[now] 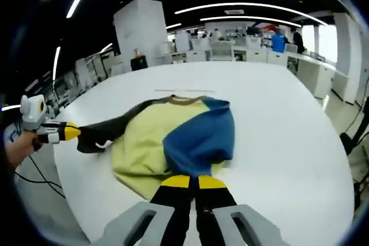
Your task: Fold the garment on the visible template until the final outline fits inside the template.
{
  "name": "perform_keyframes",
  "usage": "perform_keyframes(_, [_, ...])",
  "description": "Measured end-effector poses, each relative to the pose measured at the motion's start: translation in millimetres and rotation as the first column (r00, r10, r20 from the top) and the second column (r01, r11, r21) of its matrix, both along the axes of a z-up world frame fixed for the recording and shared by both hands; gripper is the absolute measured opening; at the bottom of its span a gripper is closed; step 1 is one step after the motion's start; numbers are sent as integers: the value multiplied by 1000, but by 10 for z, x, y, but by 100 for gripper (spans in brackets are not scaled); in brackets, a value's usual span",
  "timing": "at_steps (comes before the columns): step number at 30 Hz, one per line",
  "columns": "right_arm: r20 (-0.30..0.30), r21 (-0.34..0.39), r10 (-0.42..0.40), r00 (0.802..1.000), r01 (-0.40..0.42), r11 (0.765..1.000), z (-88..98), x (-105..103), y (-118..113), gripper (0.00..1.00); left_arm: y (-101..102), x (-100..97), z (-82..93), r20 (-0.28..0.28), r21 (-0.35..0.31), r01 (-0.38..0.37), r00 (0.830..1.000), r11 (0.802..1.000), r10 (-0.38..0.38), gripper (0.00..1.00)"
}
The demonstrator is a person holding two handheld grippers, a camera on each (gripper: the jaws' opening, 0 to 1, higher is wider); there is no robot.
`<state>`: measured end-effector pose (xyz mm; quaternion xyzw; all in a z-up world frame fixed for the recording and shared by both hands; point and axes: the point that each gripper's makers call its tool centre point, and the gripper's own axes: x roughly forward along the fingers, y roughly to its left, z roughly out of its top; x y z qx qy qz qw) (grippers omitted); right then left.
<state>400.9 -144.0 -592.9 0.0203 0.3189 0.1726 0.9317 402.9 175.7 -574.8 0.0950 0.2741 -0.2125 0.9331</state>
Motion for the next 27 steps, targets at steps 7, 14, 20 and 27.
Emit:
perform_keyframes(7, [-14, 28, -31, 999, 32, 999, 61, 72, -193, 0, 422, 181, 153, 50, 59, -77, 996, 995, 74, 0])
perform_keyframes(14, [-14, 25, -64, 998, 65, 998, 178, 218, -443, 0, 842, 351, 237, 94, 152, -123, 990, 981, 109, 0])
perform_keyframes(20, [-26, -10, -104, 994, 104, 995, 182, 304, -711, 0, 1250, 478, 149, 111, 260, -166, 984, 951, 141, 0])
perform_keyframes(27, [-59, -13, -158, 986, 157, 988, 131, 359, -954, 0, 1538, 544, -28, 99, 298, -202, 979, 933, 180, 0])
